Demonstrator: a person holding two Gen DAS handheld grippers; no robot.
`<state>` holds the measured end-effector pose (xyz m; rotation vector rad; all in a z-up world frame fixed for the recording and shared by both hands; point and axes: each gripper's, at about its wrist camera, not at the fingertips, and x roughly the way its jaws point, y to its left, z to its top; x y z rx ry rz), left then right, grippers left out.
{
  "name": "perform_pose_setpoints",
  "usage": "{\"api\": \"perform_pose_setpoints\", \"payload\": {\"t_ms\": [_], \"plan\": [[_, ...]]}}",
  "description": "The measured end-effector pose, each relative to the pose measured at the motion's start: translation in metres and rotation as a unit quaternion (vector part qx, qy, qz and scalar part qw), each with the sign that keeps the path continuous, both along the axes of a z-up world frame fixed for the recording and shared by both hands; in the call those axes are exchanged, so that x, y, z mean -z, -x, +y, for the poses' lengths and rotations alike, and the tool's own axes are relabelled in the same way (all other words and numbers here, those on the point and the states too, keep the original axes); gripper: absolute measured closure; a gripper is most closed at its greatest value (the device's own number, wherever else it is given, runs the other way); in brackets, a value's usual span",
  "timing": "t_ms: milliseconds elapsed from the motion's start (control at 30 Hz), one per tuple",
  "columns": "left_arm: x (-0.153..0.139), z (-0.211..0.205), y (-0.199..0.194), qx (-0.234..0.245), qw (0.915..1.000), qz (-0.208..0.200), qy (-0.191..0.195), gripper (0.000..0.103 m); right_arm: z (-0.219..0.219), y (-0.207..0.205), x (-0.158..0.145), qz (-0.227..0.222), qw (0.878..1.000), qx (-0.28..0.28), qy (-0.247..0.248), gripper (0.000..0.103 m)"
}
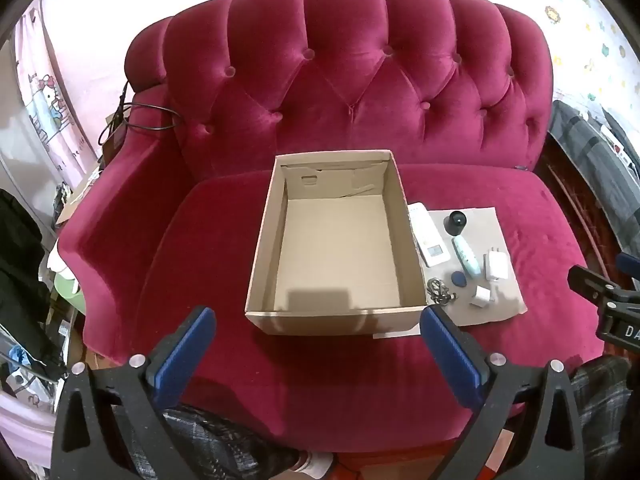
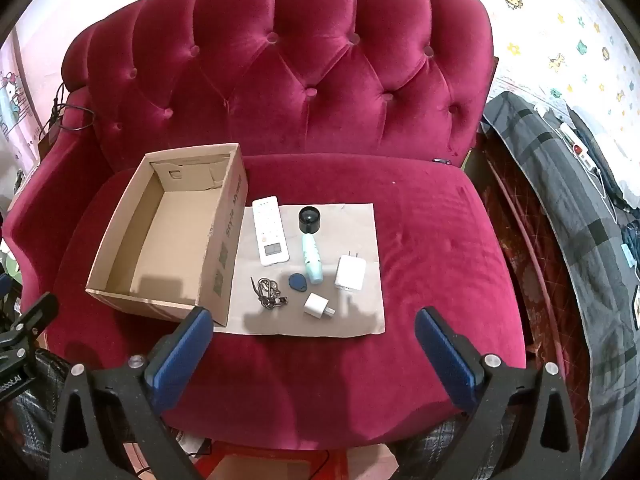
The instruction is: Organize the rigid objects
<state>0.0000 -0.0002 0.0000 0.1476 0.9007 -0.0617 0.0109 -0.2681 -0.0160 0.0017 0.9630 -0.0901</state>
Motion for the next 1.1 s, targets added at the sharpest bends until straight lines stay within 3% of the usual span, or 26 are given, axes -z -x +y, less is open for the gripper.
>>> {"api": "perform_pose_setpoints", "payload": {"t_ms": [1100], "plan": [[0.0006,-0.0002,-0.0012,-0.001,1.0,0.002,0.004,0.0,0.0012,-0.0015,-0.0015,0.0,1.0,-0.001,0.002,0.0]]}}
